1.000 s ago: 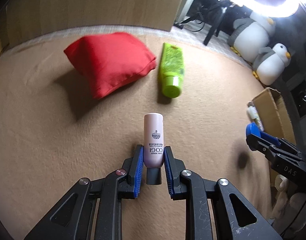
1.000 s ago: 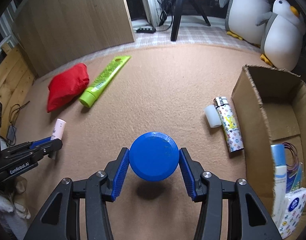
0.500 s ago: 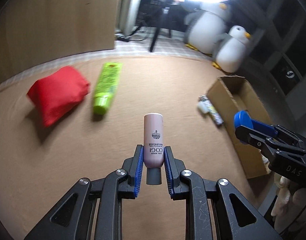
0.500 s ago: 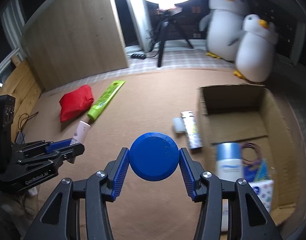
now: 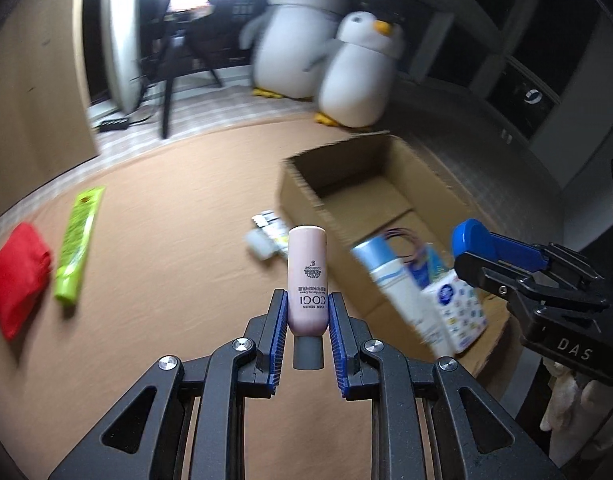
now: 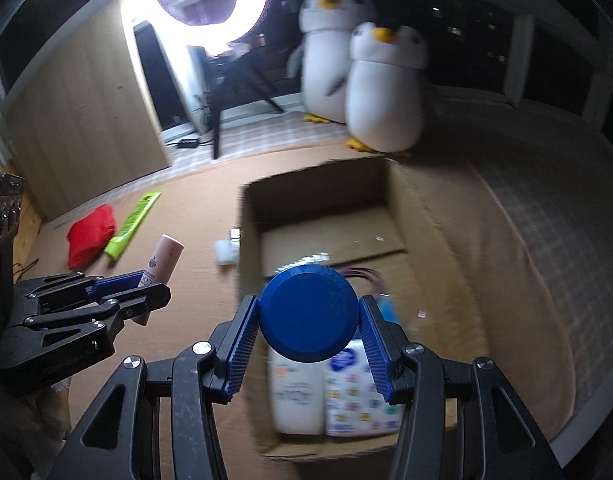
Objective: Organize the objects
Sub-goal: 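Lower the pink bottle into the box with the left gripper while the right gripper drops the lid in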
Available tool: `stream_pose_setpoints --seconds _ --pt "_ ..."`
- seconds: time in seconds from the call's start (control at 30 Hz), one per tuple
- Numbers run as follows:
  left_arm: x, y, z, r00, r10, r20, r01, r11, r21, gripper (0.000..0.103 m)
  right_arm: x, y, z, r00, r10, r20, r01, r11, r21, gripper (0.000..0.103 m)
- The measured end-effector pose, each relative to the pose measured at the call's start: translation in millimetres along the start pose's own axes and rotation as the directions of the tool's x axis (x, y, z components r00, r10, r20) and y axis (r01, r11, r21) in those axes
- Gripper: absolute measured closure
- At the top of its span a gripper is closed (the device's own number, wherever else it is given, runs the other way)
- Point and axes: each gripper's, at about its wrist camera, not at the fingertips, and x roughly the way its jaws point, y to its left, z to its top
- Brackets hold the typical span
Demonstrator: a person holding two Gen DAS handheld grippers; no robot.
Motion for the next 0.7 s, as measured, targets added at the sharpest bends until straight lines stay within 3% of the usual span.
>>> stream_pose_setpoints --seconds 0.2,0.7 --pt "24 -36 14 0.999 -0.024 -0.024 0.025 0.999 0.043 0.081 2 -30 -4 0.999 -0.036 -0.008 0.036 0.999 0.032 0.057" --pt "63 -68 30 0.997 -0.041 -0.065 0.045 0.997 0.064 0.081 10 -66 -9 0.997 -0.070 -0.034 0.072 0.996 0.059 0.056"
